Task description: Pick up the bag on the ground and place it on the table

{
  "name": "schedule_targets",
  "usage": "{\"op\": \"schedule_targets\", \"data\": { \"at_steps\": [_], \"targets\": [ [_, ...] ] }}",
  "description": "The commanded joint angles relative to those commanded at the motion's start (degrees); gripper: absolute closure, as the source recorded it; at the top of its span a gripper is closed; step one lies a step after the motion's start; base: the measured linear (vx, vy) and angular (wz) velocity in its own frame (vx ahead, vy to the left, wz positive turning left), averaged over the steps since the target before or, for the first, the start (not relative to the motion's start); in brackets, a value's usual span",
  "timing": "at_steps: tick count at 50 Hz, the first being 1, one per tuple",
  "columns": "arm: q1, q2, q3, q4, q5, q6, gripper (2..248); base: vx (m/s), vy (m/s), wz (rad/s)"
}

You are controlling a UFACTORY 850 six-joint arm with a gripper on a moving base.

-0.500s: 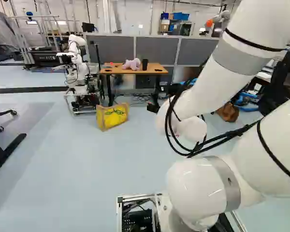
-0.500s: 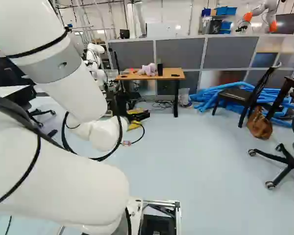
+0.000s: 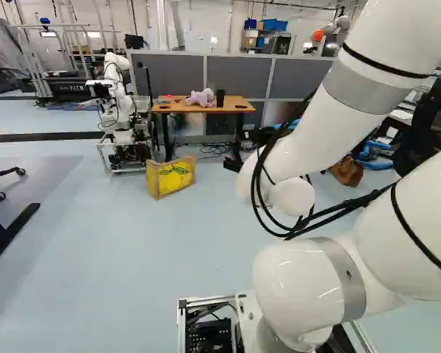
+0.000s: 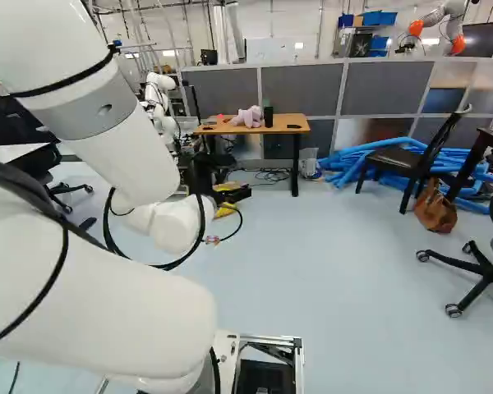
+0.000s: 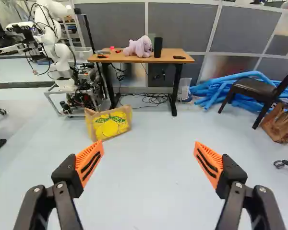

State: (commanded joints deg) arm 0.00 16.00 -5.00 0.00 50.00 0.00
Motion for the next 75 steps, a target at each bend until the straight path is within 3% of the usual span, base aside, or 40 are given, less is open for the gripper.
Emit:
{"op": "schedule_targets", "data": {
  "at_steps": [41, 75],
  "targets": [
    [0.00, 0.00, 0.00, 0.00, 0.00, 0.00, 3, 0.059, 0.037, 0.147],
    [0.00, 0.00, 0.00, 0.00, 0.00, 0.00, 3, 0.132, 0.010, -0.001]
  ]
}}
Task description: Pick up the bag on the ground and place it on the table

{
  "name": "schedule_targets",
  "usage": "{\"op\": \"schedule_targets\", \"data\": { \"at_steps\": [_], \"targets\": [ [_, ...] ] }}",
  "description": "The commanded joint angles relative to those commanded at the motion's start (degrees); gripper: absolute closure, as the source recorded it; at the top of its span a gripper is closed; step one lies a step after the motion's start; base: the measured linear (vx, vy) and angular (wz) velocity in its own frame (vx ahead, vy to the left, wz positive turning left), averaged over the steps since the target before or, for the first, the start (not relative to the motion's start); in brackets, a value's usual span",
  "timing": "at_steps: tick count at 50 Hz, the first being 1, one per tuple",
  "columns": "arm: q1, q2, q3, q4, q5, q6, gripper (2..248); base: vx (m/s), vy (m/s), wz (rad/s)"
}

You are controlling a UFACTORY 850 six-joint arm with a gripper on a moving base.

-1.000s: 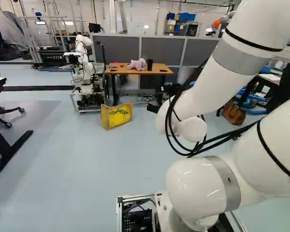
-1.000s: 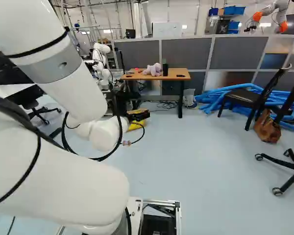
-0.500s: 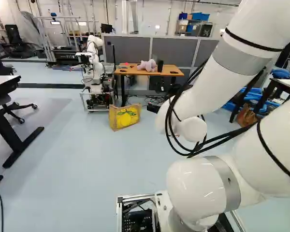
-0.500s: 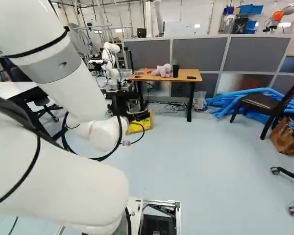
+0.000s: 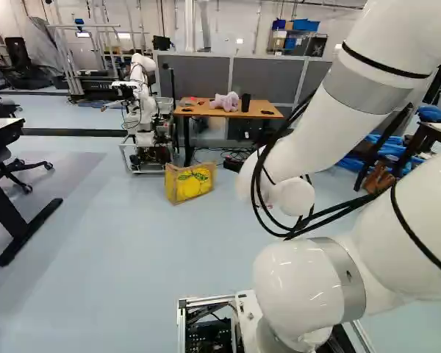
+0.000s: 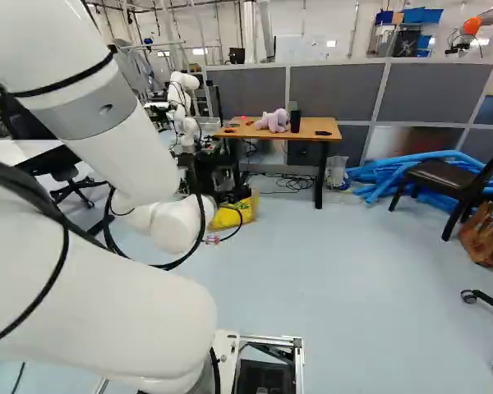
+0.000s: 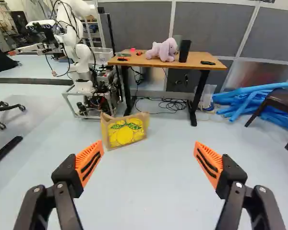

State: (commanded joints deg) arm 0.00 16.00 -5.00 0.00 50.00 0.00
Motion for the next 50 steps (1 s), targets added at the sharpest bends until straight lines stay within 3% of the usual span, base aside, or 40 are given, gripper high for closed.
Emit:
{"op": "schedule_targets", "data": {
  "at_steps": [33, 50],
  "targets": [
    [0.00, 0.00, 0.00, 0.00, 0.00, 0.00, 3, 0.092, 0.047, -0.010],
    [0.00, 0.00, 0.00, 0.00, 0.00, 0.00, 3, 0.103, 0.098, 0.200]
  ]
}}
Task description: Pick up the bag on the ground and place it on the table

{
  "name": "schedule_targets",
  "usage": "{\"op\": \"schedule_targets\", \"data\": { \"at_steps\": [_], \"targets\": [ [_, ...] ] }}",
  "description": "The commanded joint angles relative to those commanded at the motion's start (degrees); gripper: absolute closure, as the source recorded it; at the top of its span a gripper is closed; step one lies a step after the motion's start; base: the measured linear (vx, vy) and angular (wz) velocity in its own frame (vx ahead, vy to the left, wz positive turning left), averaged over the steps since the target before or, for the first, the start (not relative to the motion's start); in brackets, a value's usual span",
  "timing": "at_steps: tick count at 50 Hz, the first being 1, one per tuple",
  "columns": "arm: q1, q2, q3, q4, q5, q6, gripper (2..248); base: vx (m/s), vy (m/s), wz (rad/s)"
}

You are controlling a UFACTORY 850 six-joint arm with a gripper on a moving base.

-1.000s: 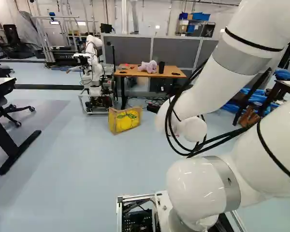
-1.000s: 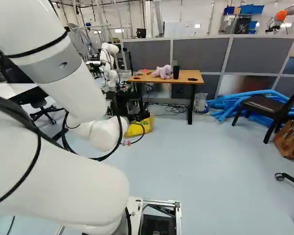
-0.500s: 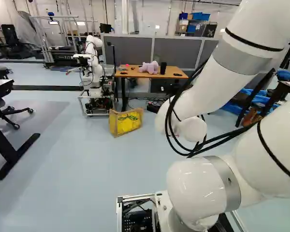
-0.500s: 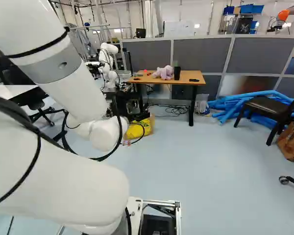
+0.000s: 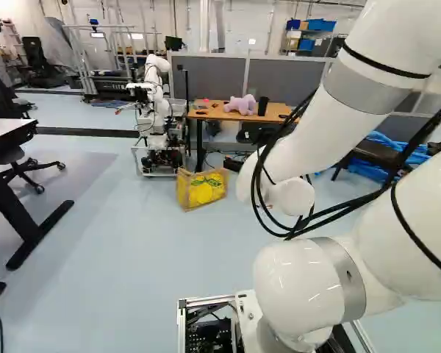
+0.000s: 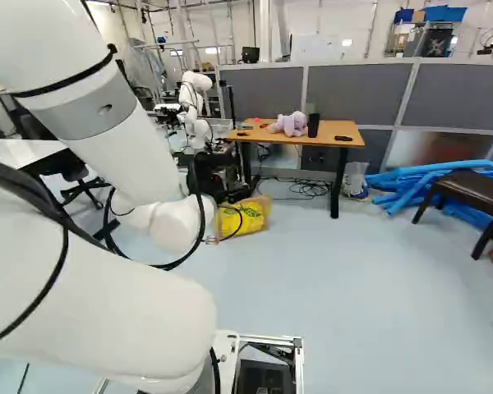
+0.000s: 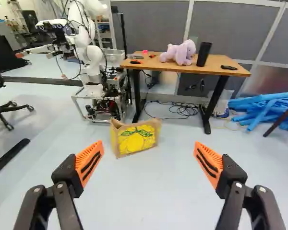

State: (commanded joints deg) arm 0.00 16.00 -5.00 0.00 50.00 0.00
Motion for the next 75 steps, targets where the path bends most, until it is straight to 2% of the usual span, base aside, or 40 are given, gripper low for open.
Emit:
{"op": "schedule_targets", "data": {
  "at_steps": [17, 45, 75],
  "targets": [
    [0.00, 0.00, 0.00, 0.00, 0.00, 0.00, 3, 0.137, 0.107, 0.223],
    [0.00, 0.00, 0.00, 0.00, 0.00, 0.00, 3, 0.155, 0.057, -0.012],
    [0.00, 0.00, 0.00, 0.00, 0.00, 0.00, 3, 0.194, 0.005, -0.013]
  ]
}}
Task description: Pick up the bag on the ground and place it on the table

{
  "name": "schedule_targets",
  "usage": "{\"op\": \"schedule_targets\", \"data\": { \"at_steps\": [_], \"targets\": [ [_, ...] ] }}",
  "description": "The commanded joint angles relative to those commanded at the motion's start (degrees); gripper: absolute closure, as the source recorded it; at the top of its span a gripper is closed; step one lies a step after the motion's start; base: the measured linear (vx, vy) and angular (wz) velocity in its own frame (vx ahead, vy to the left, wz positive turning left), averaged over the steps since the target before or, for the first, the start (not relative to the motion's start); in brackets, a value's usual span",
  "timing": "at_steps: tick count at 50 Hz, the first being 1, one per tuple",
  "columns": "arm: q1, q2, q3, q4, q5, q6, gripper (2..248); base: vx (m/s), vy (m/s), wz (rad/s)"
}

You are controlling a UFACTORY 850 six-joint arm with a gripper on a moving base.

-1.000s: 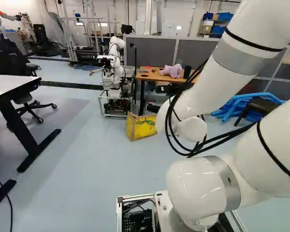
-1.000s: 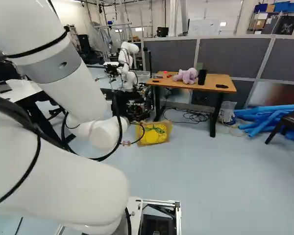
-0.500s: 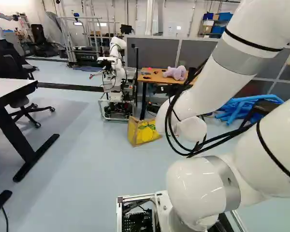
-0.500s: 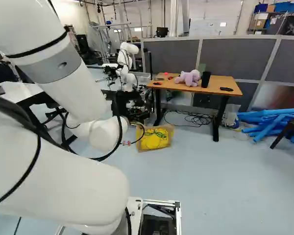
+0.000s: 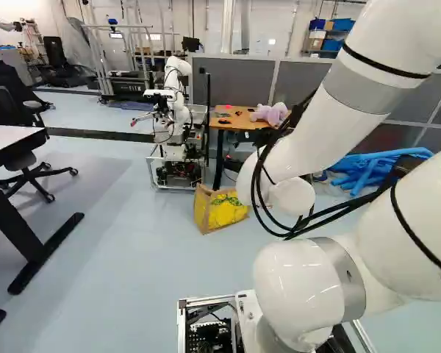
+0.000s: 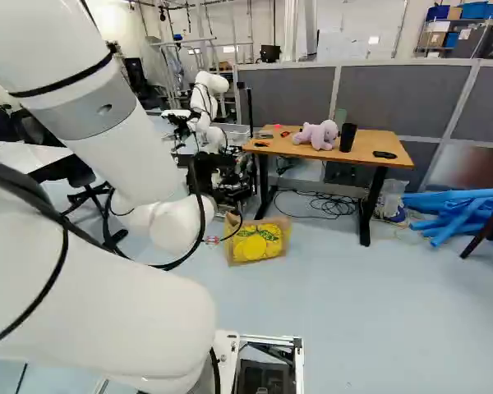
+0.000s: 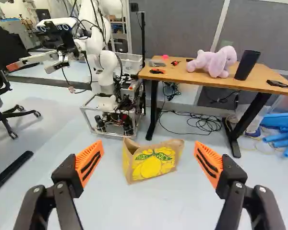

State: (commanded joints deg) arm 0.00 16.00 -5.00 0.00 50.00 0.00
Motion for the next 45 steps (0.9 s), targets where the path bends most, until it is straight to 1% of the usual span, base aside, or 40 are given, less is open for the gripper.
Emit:
{"op": "schedule_targets", "data": {
  "at_steps": [45],
  "targets": [
    [0.00, 0.00, 0.00, 0.00, 0.00, 0.00, 3, 0.186, 0.001, -0.013]
  ]
}}
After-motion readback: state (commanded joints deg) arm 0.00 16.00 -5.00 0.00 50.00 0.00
